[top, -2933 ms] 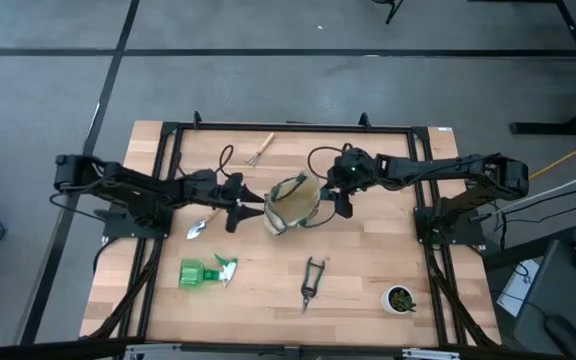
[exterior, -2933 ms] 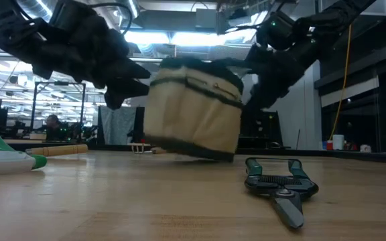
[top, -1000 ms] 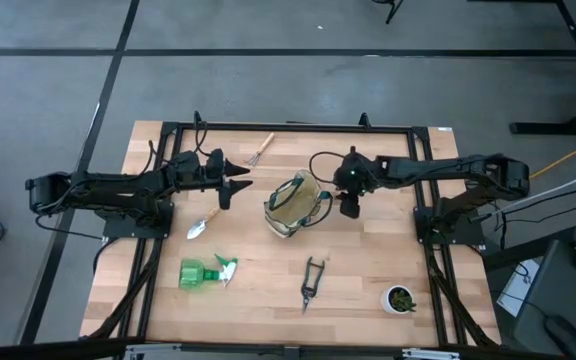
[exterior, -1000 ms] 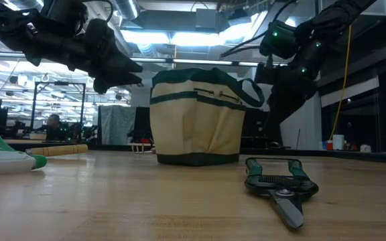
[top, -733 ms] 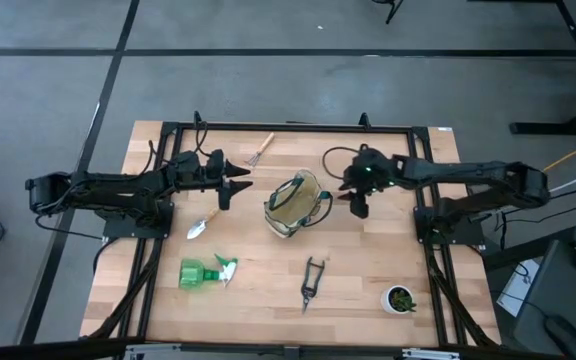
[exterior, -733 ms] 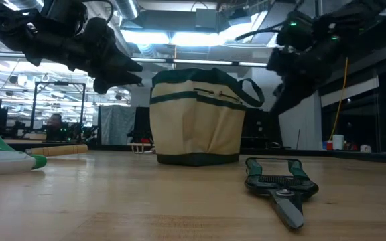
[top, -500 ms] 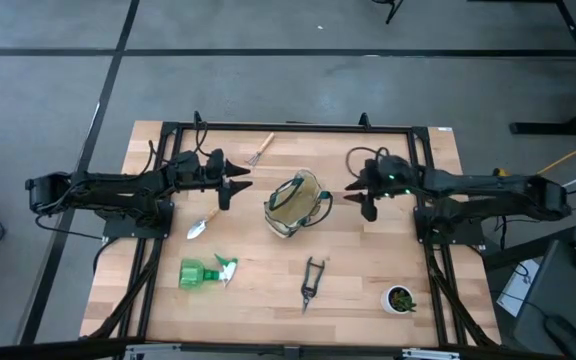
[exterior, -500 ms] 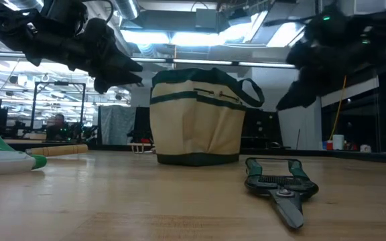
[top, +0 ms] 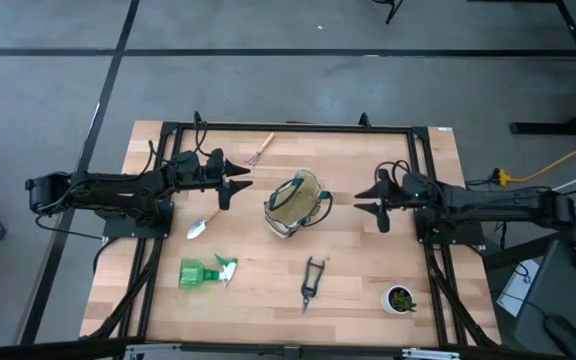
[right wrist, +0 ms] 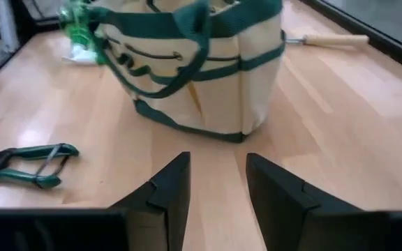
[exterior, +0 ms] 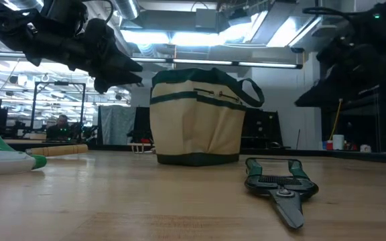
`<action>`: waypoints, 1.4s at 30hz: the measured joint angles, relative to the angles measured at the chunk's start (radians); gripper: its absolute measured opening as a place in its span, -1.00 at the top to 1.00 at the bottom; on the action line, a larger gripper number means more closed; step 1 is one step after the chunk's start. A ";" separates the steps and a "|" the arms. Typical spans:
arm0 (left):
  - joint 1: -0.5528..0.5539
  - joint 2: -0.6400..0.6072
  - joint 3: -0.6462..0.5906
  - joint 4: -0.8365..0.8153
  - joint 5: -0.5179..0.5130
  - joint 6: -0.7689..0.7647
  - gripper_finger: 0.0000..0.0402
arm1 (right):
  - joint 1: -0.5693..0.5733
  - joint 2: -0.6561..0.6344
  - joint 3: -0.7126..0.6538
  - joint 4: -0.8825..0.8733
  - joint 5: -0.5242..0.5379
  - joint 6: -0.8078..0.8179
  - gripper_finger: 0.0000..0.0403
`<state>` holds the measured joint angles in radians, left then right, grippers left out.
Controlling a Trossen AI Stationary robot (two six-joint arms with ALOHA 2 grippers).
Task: Pick & Place Garden tools in Gardening bag
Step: Put the hand rake into the gardening bag
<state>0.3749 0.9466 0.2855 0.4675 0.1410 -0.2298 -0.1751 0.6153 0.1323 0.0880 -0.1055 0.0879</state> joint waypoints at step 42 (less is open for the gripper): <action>0.006 0.180 0.170 -0.235 -0.213 0.049 -0.02 | 0.123 -0.062 -0.123 0.201 0.053 -0.133 0.29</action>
<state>0.3812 1.1262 0.4554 0.2325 -0.0716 -0.1806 -0.0517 0.5529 0.0095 0.2886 -0.0528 -0.0450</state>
